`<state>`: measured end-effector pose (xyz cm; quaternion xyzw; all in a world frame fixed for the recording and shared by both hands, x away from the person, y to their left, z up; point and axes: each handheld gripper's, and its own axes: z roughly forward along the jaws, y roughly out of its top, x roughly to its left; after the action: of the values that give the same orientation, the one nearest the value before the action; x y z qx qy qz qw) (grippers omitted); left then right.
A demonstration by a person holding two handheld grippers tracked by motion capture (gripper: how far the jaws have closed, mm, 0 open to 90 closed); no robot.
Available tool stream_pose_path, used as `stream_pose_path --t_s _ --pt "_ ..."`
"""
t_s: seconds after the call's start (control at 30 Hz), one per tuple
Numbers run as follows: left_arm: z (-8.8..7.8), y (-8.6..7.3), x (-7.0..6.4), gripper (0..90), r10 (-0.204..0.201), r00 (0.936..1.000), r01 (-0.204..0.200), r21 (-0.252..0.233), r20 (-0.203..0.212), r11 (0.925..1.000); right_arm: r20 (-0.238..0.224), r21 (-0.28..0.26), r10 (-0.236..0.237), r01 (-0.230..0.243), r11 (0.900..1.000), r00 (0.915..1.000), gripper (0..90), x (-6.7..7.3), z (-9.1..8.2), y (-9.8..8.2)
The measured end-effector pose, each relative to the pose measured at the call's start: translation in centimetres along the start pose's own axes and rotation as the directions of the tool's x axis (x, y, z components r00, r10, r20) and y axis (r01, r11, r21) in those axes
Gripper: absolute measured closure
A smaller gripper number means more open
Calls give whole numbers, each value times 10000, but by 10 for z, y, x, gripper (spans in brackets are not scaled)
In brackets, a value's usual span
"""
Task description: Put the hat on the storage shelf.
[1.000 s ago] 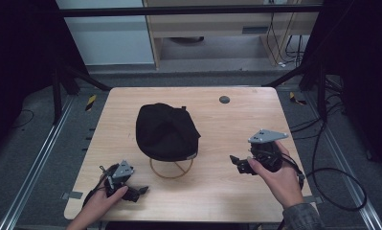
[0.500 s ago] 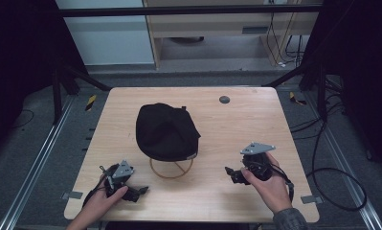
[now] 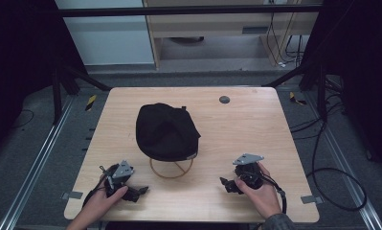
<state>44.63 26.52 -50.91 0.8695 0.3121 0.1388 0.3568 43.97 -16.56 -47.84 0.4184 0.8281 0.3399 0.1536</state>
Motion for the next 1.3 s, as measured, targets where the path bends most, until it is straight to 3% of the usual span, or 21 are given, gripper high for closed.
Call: stream_pose_path --t_s 0.57,0.8,1.1,1.3 --pt "0 0 0 0 -1 10000 1 -2 0 10000 -243 -635 494 -508 9967 9985 130 11 37 7" --pt "0 0 0 0 0 10000 0 0 0 10000 -65 -707 688 -691 9951 9976 127 13 51 11" --pt "0 0 0 0 -2 10000 2 -1 1 10000 182 -966 802 -781 9923 9966 117 15 57 12" --pt "0 0 0 0 1 10000 -1 -1 -1 10000 424 -867 491 -452 9952 9979 107 17 58 13"
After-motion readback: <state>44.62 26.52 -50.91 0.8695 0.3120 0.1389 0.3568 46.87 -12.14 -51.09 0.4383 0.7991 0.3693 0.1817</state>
